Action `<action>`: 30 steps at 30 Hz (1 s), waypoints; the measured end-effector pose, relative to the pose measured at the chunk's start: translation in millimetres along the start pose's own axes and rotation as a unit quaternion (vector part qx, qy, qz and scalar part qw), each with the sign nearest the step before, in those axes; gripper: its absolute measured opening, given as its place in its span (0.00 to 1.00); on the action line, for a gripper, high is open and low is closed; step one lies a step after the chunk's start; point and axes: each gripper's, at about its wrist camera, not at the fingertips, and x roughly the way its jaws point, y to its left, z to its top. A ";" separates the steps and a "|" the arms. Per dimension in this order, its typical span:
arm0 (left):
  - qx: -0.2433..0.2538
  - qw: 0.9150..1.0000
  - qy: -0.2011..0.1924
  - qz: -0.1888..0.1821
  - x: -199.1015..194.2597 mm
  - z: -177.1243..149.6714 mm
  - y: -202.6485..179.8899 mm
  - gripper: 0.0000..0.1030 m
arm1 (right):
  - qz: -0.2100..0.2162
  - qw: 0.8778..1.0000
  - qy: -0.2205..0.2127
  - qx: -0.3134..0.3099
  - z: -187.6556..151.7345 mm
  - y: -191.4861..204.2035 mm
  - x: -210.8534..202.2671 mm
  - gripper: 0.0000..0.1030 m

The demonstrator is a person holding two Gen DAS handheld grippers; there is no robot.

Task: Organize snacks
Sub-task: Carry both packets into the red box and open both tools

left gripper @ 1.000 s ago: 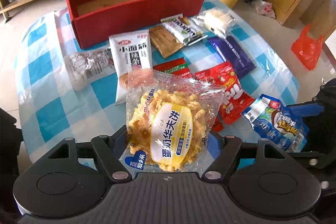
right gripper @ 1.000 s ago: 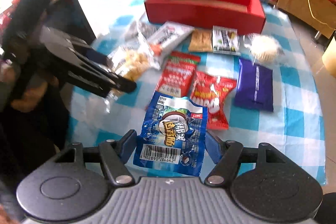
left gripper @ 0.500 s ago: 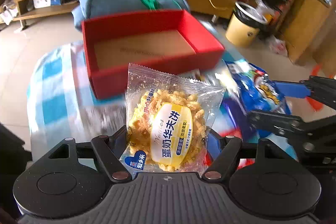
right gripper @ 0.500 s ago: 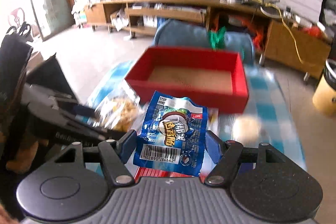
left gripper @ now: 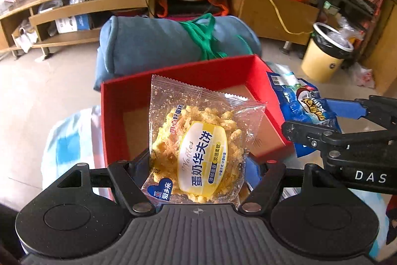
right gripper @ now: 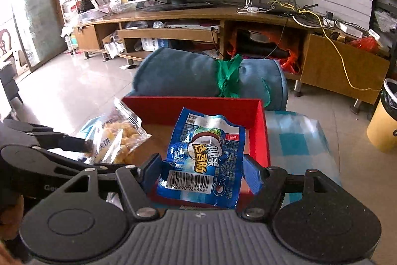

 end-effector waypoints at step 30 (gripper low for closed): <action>-0.030 0.995 0.058 0.069 64.5 14.6 20.5 0.85 | 0.013 0.998 0.064 0.016 7.4 -24.4 89.2 0.77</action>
